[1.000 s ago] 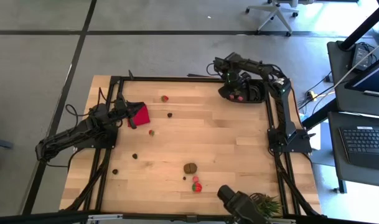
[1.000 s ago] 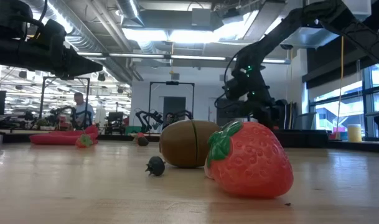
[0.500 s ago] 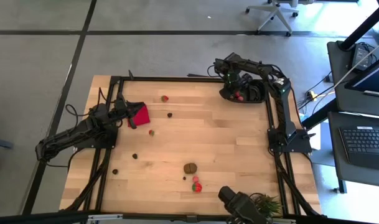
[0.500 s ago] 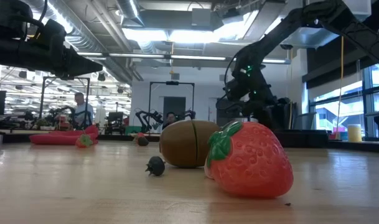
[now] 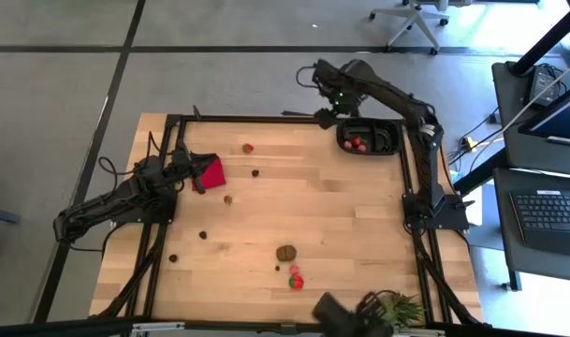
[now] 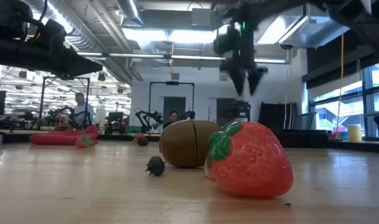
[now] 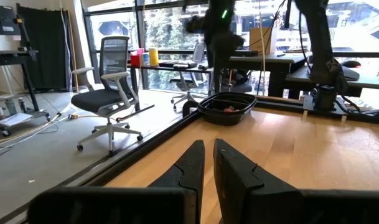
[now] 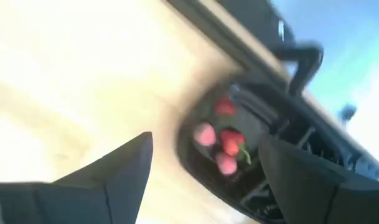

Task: Pick and placing Produce into tupperware
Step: Put the brown kiwi into the black bin

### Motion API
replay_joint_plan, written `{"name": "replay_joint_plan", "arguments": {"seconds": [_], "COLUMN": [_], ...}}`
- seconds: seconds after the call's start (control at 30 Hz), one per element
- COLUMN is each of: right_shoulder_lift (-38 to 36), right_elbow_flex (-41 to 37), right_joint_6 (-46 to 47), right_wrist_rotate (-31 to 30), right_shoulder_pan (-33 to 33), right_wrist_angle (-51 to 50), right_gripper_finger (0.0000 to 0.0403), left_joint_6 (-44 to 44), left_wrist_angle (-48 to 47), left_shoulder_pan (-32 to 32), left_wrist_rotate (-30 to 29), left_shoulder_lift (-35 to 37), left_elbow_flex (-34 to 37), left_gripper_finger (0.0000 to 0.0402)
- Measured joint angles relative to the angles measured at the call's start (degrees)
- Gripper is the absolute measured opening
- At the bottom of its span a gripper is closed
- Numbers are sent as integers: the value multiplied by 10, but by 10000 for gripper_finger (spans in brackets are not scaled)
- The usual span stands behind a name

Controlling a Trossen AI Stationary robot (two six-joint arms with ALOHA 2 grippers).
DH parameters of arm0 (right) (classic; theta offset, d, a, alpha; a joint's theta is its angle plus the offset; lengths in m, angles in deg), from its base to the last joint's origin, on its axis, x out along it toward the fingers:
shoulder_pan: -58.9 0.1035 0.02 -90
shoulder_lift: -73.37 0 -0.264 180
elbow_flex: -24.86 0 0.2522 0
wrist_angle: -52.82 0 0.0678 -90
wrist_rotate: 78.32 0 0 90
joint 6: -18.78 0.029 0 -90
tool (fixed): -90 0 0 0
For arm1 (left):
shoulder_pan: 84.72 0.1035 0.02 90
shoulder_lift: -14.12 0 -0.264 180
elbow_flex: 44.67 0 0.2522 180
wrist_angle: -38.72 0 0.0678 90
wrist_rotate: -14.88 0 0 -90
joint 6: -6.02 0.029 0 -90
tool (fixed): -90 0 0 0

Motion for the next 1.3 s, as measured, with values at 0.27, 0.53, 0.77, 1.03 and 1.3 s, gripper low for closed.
{"name": "replay_joint_plan", "arguments": {"seconds": [0.27, 0.53, 0.77, 1.03, 1.3], "right_shoulder_lift": [-99, -144, -143, -142, -142], "right_elbow_flex": [-35, -172, -304, -416, -446], "right_joint_6": [-41, -44, -38, -13, 4], "right_wrist_rotate": [2, 19, 20, 19, 18], "right_shoulder_pan": [156, 325, 429, 485, 508], "right_wrist_angle": [86, 207, 342, 550, 603], "right_gripper_finger": [293, 293, 293, 293, 293], "left_joint_6": [0, -5, -14, -14, -15], "left_wrist_angle": [0, 0, 0, 0, 0], "left_shoulder_pan": [0, 0, 0, 0, 0], "left_wrist_rotate": [0, 0, 0, 0, 0], "left_shoulder_lift": [0, 0, 0, 0, 0], "left_elbow_flex": [0, 0, 0, 0, 0], "left_gripper_finger": [27, 27, 27, 27, 27]}}
